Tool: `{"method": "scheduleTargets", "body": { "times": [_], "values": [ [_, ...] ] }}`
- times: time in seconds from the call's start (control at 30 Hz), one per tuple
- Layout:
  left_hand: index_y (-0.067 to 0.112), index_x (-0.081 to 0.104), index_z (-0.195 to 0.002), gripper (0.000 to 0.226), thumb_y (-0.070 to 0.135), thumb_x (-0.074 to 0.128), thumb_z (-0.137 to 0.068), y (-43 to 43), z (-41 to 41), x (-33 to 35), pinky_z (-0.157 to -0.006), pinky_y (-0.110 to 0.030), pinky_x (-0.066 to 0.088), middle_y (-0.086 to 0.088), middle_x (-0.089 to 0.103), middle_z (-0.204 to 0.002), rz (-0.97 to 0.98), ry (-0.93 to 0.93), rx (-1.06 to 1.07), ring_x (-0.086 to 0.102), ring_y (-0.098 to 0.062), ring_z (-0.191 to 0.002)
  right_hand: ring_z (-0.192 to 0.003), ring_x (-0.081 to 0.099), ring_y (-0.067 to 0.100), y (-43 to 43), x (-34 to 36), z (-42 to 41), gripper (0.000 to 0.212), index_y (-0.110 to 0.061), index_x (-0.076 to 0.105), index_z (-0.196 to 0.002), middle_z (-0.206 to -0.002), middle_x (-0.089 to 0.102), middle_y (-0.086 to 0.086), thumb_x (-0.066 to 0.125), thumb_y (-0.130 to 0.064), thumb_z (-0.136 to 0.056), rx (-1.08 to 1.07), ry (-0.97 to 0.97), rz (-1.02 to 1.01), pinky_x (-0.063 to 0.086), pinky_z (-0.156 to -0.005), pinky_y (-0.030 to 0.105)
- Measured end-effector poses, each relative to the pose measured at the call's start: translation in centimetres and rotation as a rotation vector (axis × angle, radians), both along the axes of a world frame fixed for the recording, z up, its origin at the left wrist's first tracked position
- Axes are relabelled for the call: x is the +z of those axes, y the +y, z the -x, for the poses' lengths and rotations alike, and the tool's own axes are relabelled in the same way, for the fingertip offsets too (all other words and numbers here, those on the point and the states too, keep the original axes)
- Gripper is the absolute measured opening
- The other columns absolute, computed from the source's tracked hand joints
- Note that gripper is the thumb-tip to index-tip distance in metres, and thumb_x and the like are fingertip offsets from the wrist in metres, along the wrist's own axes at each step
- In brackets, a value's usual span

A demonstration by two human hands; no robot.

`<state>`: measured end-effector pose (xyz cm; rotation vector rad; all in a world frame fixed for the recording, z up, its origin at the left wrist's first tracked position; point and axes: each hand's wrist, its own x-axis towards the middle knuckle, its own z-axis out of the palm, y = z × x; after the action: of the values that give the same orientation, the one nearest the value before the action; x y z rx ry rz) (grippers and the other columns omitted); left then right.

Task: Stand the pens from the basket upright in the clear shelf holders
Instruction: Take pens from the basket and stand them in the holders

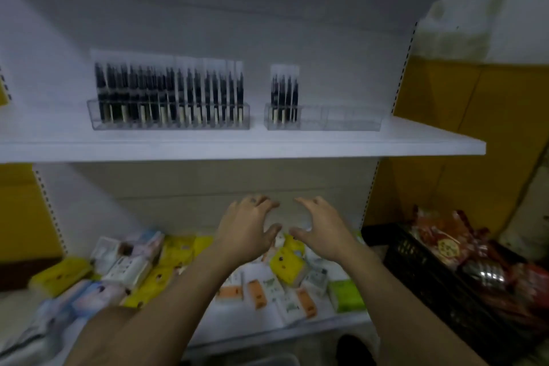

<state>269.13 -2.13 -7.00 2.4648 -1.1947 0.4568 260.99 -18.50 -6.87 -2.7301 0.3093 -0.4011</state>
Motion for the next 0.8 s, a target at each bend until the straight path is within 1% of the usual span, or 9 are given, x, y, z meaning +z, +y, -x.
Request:
{"method": "scheduleTargets", "body": {
  "times": [0.07, 0.17, 0.23, 0.43, 0.57, 0.63, 0.67, 0.73, 0.8],
  "values": [
    [0.029, 0.044, -0.140, 0.053, 0.052, 0.048, -0.093, 0.4, 0.1, -3.7, -0.105, -0.034, 0.034, 0.007, 0.045, -0.143, -0.099, 0.090, 0.033, 0.041, -0.018, -0.130, -0.135, 0.037, 0.023, 0.1, -3.6, 0.2, 0.069, -0.030, 0.028, -0.149, -0.150, 0.032, 0.001, 0.061, -0.045, -0.090, -0.020, 0.090, -0.016, 0.037, -0.107, 0.038],
    [0.028, 0.045, -0.139, 0.058, 0.056, 0.051, -0.089, 0.8, 0.0, -9.1, -0.105, -0.033, 0.033, 0.004, 0.046, -0.143, -0.199, 0.199, 0.070, 0.041, -0.018, -0.132, -0.134, 0.039, 0.022, 0.1, -8.9, 0.2, 0.071, -0.032, 0.029, -0.148, -0.150, 0.032, 0.001, 0.063, -0.046, -0.088, -0.026, 0.207, -0.056, 0.039, -0.105, 0.037],
    [0.028, 0.044, -0.140, 0.060, 0.058, 0.050, -0.088, 0.9, 0.0, -12.2, -0.107, -0.036, 0.032, 0.004, 0.045, -0.145, -0.247, 0.279, 0.085, 0.039, -0.019, -0.133, -0.132, 0.041, 0.023, 0.1, -12.1, 0.3, 0.073, -0.031, 0.029, -0.149, -0.150, 0.032, 0.002, 0.064, -0.048, -0.087, -0.025, 0.275, -0.092, 0.041, -0.103, 0.037],
    [0.027, 0.042, -0.142, 0.064, 0.058, 0.053, -0.088, 1.6, 0.7, -19.7, -0.109, -0.037, 0.033, 0.002, 0.043, -0.147, -0.320, 0.470, 0.096, 0.040, -0.021, -0.133, -0.136, 0.036, 0.025, 0.2, -20.5, 1.7, 0.071, -0.026, 0.032, -0.148, -0.150, 0.032, 0.005, 0.065, -0.045, -0.088, -0.018, 0.451, -0.218, 0.039, -0.106, 0.037],
    [0.027, 0.042, -0.143, 0.063, 0.055, 0.054, -0.088, 1.3, 0.7, -22.2, -0.107, -0.038, 0.034, 0.000, 0.044, -0.147, -0.353, 0.550, 0.093, 0.041, -0.022, -0.132, -0.135, 0.039, 0.028, 0.6, -24.1, 1.9, 0.066, -0.019, 0.039, -0.145, -0.149, 0.035, 0.006, 0.067, -0.037, -0.088, -0.057, 0.522, -0.351, 0.039, -0.108, 0.040],
    [0.026, 0.044, -0.141, 0.059, 0.051, 0.056, -0.089, 1.0, 0.7, -23.2, -0.103, -0.039, 0.039, -0.001, 0.047, -0.143, -0.364, 0.589, 0.094, 0.045, -0.024, -0.129, -0.129, 0.046, 0.028, 0.6, -25.7, 1.8, 0.060, -0.020, 0.046, -0.140, -0.142, 0.043, 0.002, 0.067, -0.038, -0.087, -0.080, 0.523, -0.377, 0.044, -0.101, 0.038],
    [0.026, 0.049, -0.137, 0.054, 0.049, 0.057, -0.088, 1.0, 0.8, -23.8, -0.100, -0.039, 0.043, -0.002, 0.051, -0.137, -0.364, 0.610, 0.098, 0.048, -0.025, -0.125, -0.124, 0.050, 0.025, 0.8, -25.9, 1.8, 0.056, -0.020, 0.048, -0.138, -0.137, 0.048, 0.001, 0.066, -0.036, -0.088, -0.098, 0.549, -0.361, 0.046, -0.096, 0.034],
    [0.025, 0.059, -0.121, 0.040, 0.045, 0.058, -0.086, 1.2, 1.1, -25.5, -0.088, -0.039, 0.050, -0.003, 0.060, -0.120, -0.388, 0.672, 0.108, 0.057, -0.027, -0.111, -0.113, 0.056, 0.020, 0.6, -27.3, 2.1, 0.043, -0.016, 0.053, -0.133, -0.130, 0.054, -0.001, 0.062, -0.027, -0.092, -0.072, 0.619, -0.393, 0.046, -0.084, 0.028],
    [0.024, 0.061, -0.114, 0.033, 0.042, 0.059, -0.086, 1.2, 1.3, -27.5, -0.083, -0.039, 0.053, -0.003, 0.062, -0.113, -0.460, 0.744, 0.120, 0.060, -0.026, -0.103, -0.089, 0.060, 0.015, 0.1, -28.8, 2.4, 0.021, -0.017, 0.061, -0.113, -0.109, 0.061, -0.003, 0.058, -0.024, -0.093, -0.078, 0.725, -0.383, 0.048, -0.073, 0.028]
  ]
}}
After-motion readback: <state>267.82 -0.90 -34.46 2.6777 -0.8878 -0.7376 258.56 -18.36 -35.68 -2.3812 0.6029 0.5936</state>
